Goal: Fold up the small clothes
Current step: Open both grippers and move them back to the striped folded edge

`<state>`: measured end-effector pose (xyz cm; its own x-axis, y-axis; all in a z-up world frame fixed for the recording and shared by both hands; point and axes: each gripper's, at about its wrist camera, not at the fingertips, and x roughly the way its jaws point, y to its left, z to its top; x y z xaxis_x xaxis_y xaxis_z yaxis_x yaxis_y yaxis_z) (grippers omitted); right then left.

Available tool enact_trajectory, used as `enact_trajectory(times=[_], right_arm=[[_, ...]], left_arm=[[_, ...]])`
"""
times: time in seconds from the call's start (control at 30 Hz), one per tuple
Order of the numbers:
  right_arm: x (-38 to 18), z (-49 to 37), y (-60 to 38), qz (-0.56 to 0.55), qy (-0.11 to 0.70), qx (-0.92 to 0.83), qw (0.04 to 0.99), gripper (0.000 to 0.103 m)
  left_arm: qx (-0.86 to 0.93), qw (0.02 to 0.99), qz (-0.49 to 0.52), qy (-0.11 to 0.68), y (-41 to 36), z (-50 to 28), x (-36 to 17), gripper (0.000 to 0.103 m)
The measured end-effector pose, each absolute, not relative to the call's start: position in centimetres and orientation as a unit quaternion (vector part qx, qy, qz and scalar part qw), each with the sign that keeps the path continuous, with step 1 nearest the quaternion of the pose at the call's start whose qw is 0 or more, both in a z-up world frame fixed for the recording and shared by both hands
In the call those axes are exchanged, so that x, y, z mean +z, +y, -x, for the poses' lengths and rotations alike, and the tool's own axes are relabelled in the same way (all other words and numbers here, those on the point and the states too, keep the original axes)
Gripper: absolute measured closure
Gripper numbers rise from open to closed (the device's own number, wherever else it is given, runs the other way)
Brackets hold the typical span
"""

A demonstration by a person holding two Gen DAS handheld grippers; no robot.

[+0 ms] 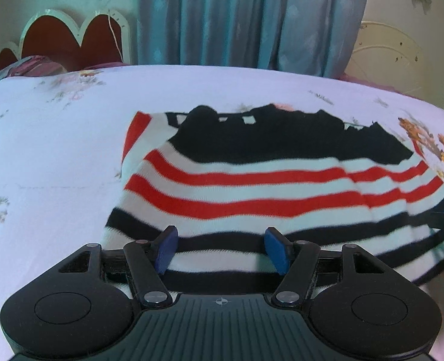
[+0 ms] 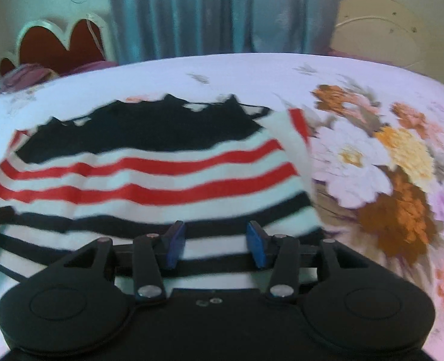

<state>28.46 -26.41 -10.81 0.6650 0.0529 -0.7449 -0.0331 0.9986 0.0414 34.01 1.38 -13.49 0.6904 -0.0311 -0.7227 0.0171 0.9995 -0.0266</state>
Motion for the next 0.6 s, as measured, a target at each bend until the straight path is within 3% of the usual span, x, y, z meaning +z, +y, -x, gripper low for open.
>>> enact_trajectory(times=[0.27,0.6], right_arm=[[-10.9,-28.2,-25.5,0.024,0.429,0.004,0.903,0.058],[-8.3,-24.8,-22.8,-0.018,0.403,0.045,0.914,0.057]], left_arm=[[-0.014,0.914,-0.017,0.405,0.9,-33.7,-13.2,0.039],[-0.024,0.914,-0.010,0.404,0.6,-31.2,-12.9,0.038]])
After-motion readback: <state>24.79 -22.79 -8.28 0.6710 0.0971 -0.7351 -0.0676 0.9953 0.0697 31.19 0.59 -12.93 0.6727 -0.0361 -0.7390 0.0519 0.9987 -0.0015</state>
